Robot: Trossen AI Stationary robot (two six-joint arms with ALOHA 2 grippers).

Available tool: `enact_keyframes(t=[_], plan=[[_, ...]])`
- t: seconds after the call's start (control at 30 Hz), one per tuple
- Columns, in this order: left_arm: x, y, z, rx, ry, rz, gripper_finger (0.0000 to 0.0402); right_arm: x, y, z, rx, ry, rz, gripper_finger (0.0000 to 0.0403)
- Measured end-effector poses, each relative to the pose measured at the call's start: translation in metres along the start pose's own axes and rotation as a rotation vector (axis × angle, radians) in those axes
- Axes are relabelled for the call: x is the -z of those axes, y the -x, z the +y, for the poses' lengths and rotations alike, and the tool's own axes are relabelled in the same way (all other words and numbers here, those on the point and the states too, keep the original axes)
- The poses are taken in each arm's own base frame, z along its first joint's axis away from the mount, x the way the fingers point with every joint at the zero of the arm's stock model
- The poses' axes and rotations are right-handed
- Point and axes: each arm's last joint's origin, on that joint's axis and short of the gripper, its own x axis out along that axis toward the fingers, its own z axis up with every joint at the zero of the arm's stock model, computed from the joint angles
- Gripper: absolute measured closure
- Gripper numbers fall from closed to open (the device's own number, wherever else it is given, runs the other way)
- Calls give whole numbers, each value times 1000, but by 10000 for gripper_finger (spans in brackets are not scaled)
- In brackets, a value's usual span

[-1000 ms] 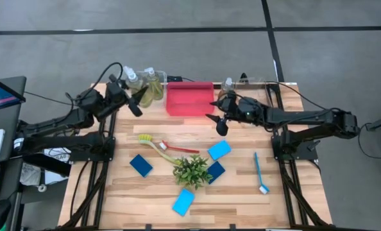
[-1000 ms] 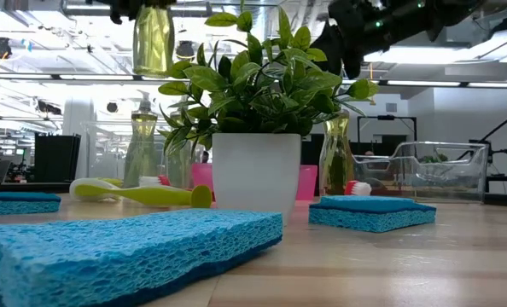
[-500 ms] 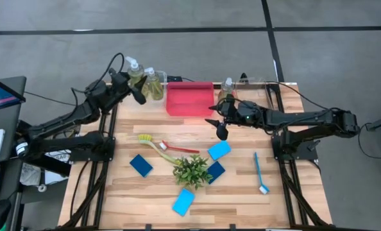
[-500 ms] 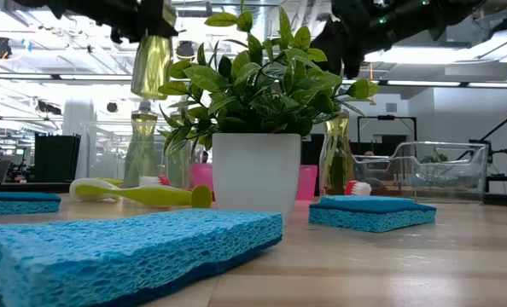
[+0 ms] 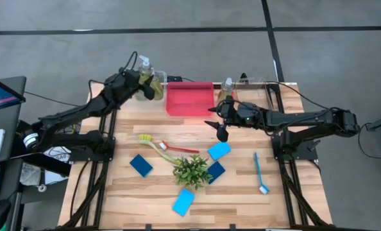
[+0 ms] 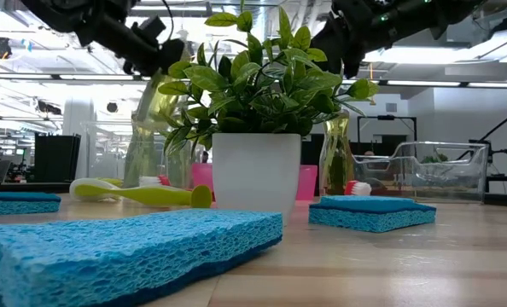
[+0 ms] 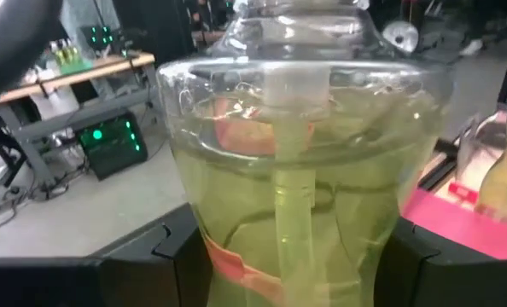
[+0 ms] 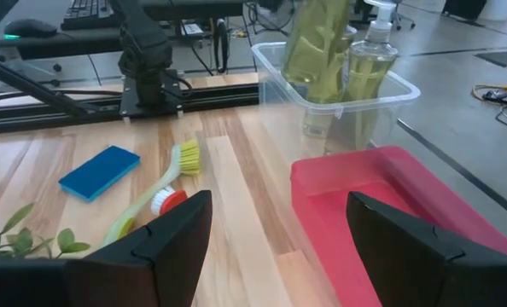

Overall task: Pick & Place Kitchen Sink Supplies
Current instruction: Put the yellow dishwashing liquid into the white bin

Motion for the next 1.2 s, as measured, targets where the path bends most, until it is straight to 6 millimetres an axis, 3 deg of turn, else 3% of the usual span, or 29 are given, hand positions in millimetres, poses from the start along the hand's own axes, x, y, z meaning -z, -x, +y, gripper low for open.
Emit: enact_keyframes(t=[0.57, 0.93, 1.2], plan=[[25, -31, -21, 45, 50, 89, 183, 0, 0, 0, 0, -1, 4, 138], [28, -29, -31, 87, 51, 113, 179, 1, 0, 0, -1, -6, 5, 138], [35, -28, -32, 92, 88, 185, 145, 2, 0, 0, 0, -6, 24, 138]])
